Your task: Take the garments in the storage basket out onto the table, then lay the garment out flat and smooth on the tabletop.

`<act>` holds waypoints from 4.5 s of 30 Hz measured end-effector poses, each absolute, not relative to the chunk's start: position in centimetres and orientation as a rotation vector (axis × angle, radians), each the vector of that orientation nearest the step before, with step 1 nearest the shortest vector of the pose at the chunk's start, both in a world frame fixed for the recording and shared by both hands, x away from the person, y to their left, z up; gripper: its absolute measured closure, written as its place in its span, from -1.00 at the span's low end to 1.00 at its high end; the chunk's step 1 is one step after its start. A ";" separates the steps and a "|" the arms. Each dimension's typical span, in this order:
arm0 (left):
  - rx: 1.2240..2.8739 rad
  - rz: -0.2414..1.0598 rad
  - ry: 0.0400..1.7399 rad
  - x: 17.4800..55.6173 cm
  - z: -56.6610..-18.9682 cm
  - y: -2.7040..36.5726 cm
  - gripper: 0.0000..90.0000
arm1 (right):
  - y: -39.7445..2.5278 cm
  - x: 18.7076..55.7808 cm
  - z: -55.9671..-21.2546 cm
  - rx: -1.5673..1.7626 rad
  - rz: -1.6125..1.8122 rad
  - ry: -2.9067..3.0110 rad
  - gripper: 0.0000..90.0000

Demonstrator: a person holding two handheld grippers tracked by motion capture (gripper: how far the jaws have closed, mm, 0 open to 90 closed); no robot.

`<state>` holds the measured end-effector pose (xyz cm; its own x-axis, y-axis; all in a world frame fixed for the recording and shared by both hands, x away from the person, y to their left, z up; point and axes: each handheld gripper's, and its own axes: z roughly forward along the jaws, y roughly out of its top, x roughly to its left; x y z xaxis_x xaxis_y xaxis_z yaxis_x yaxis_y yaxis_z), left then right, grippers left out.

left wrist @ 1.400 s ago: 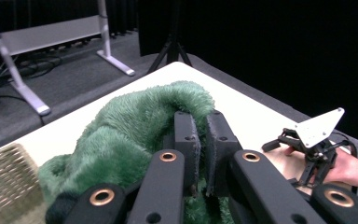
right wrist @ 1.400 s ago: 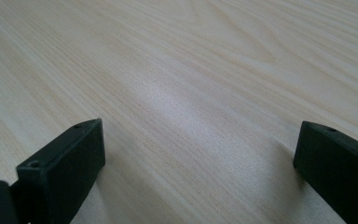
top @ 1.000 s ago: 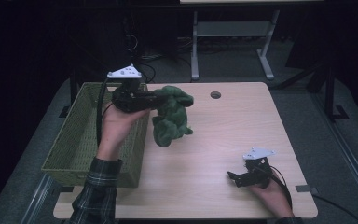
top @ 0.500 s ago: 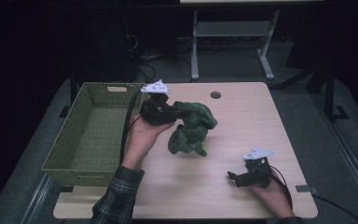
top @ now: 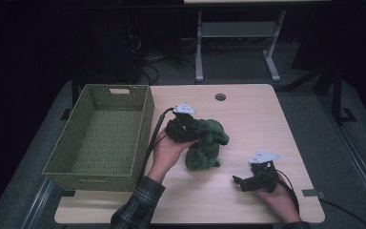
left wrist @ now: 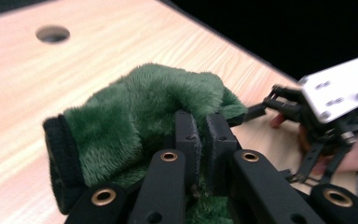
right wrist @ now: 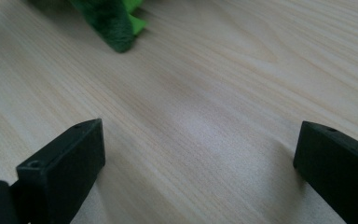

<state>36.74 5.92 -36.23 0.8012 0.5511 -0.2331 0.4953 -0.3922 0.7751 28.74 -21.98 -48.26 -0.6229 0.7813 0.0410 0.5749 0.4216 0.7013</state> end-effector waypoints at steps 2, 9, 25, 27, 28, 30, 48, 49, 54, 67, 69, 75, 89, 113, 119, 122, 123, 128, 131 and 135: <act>2.072 0.055 0.778 36.9 -37.2 5.3 0.90 | -22.0 28.7 -48.3 1.176 1.007 2.388 -0.96; 2.104 0.024 0.773 37.7 -39.6 3.2 0.90 | -22.0 28.7 -48.3 1.175 1.006 2.389 -0.96; 2.171 -0.040 0.767 39.3 -44.0 0.6 0.84 | -22.0 28.6 -48.3 1.173 1.008 2.392 -0.96; 2.172 -0.042 0.766 39.5 -44.2 0.7 0.83 | -22.0 28.6 -48.3 1.173 1.008 2.392 -0.96; 2.171 -0.045 0.765 39.5 -44.3 0.6 0.82 | -22.0 28.6 -48.3 1.173 1.008 2.393 -0.96; 2.177 -0.041 0.762 39.5 -44.3 0.5 0.77 | -22.0 28.6 -48.3 1.172 1.008 2.393 -0.96; 2.214 0.079 0.669 37.0 -40.7 3.2 -0.40 | -22.0 28.6 -48.2 1.168 1.007 2.396 -0.96; 2.201 0.081 0.683 36.8 -40.7 3.5 -0.43 | -22.0 28.6 -48.2 1.167 1.006 2.396 -0.96; 2.179 0.108 0.699 35.8 -40.3 6.1 -0.50 | -22.0 28.6 -48.2 1.168 1.006 2.396 -0.96; 2.148 0.130 0.751 33.0 -42.5 10.4 -0.60 | -22.2 28.3 -47.5 1.133 1.026 2.454 -0.86; 2.158 0.125 0.749 32.7 -42.8 10.6 -0.61 | -22.2 28.3 -47.0 1.103 1.039 2.450 -0.80; 2.187 0.109 0.727 31.6 -43.7 10.9 -0.61 | -22.0 28.4 -44.5 1.072 1.132 2.430 -0.60; 2.235 0.083 0.719 30.4 -45.2 11.3 -0.61 | -17.6 30.1 -41.4 0.922 1.258 2.481 -0.03; 2.266 0.081 0.703 30.7 -45.5 11.3 -0.61 | -9.9 33.8 -42.6 0.793 1.139 2.709 0.82; 2.253 0.075 0.707 30.7 -45.5 11.2 -0.61 | -10.9 33.7 -42.1 0.802 1.185 2.687 1.00; 2.251 0.078 0.710 30.7 -45.5 11.1 -0.61 | -11.4 33.5 -41.6 0.795 1.211 2.665 1.00; 2.258 0.086 0.700 30.8 -45.4 11.1 -0.61 | -11.6 33.4 -41.4 0.795 1.217 2.656 1.00; 2.231 0.083 0.713 30.9 -45.2 11.1 -0.56 | -13.7 32.7 -40.4 0.806 1.277 2.607 1.00; 2.224 0.100 0.709 31.3 -44.7 11.0 -0.52 | -15.3 32.2 -40.0 0.820 1.306 2.572 1.00; 2.193 0.117 0.726 31.8 -44.1 10.8 -0.46 | -17.5 31.6 -39.9 0.839 1.316 2.538 1.00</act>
